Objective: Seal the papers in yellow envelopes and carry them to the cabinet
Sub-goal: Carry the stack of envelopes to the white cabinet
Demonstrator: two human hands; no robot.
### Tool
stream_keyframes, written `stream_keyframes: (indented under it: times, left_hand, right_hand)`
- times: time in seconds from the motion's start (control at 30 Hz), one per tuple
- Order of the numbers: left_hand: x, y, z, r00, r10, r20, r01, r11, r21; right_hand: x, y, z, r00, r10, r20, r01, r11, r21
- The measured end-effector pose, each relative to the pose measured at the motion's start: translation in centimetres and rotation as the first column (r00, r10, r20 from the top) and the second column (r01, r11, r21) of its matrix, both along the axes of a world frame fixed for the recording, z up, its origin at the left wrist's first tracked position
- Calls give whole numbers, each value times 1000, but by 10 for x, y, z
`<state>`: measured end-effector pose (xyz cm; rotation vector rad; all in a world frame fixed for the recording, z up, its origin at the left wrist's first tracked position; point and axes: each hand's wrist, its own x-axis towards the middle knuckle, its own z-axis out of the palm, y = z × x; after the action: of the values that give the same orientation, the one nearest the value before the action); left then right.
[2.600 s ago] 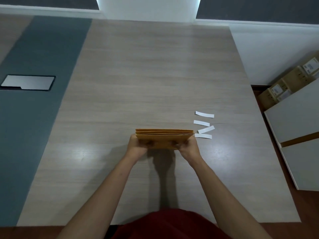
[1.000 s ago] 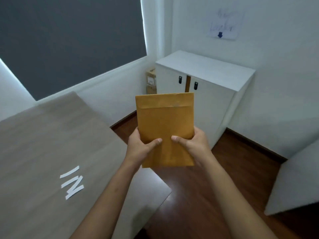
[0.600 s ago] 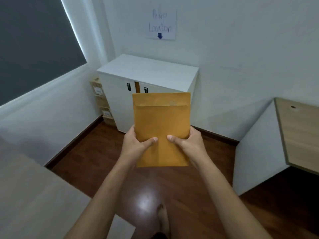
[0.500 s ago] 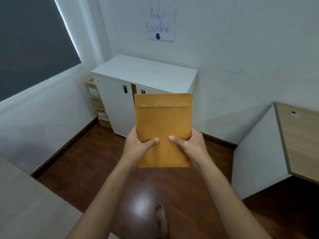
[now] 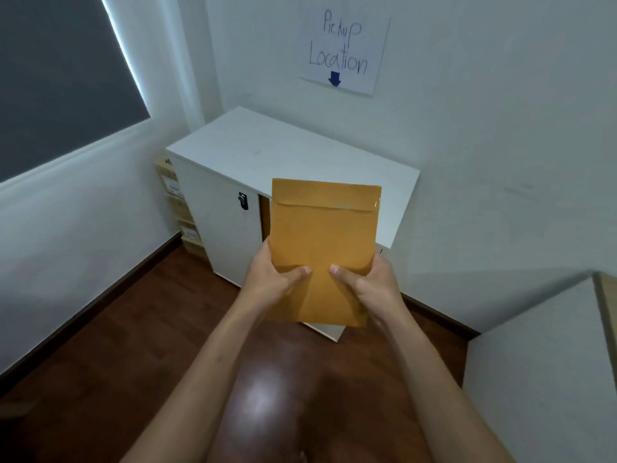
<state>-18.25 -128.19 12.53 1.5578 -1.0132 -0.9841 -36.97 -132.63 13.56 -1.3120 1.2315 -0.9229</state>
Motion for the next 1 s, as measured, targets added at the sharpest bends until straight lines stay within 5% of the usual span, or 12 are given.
stream_keyframes:
  times: [0.33,0.67,1.0]
  left_hand:
    - [40,-132,-10,999,-3,52,3,1000,-4]
    - [64,-284,-11,988,-87,126,86,996,14]
    - [96,-350,-59,963,-256,79,249,964,94]
  right_hand:
    - [37,-122,-12,1000,7,-29,-8,999,-36]
    - [68,-256,-31,975,-198,-104,196,980,-38]
    - [91,-307,-79,954,-198,-224,199,980,-21]
